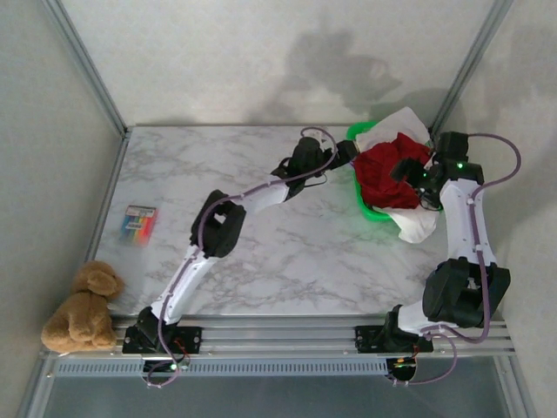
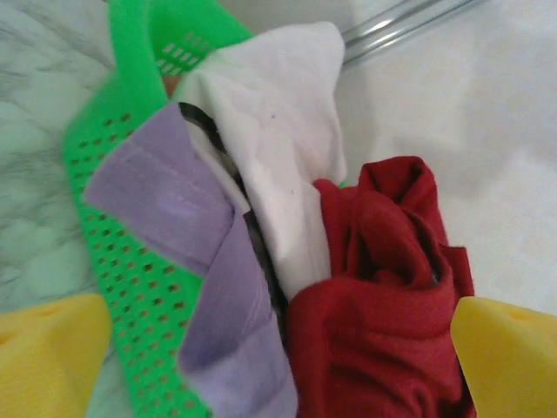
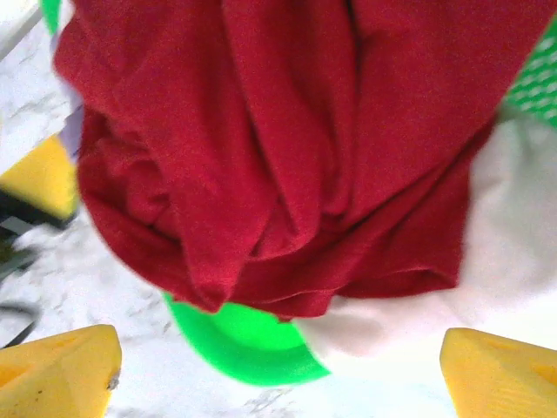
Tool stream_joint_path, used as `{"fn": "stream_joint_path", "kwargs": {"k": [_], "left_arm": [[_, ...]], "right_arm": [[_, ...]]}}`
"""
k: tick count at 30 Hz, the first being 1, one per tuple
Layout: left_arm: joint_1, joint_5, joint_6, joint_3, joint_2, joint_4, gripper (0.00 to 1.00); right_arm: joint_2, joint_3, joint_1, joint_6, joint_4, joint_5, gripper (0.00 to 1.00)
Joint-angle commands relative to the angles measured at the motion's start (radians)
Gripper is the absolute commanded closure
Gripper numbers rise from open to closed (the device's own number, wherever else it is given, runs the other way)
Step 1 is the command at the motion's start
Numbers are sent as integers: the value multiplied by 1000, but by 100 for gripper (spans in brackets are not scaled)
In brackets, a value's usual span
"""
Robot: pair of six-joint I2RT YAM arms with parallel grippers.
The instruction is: Fold and stack the t-shirts
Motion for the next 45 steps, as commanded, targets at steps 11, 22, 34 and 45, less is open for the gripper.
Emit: {"fn": "stream_joint_path", "kwargs": {"k": [11, 22, 34, 45], "left_arm": [[94, -119, 130, -572, -493, 10, 0], [120, -120, 147, -804, -648, -82, 0], [131, -146, 115, -955, -824, -87, 0], [220, -175, 109, -1147, -1104, -200, 0]], "right_arm": [[318, 288, 89, -72, -71, 81, 30], [446, 402, 110, -124, -124, 144, 62], [297, 556, 184, -119, -204, 141, 100], [105, 784, 370, -106, -213, -1, 100]]}}
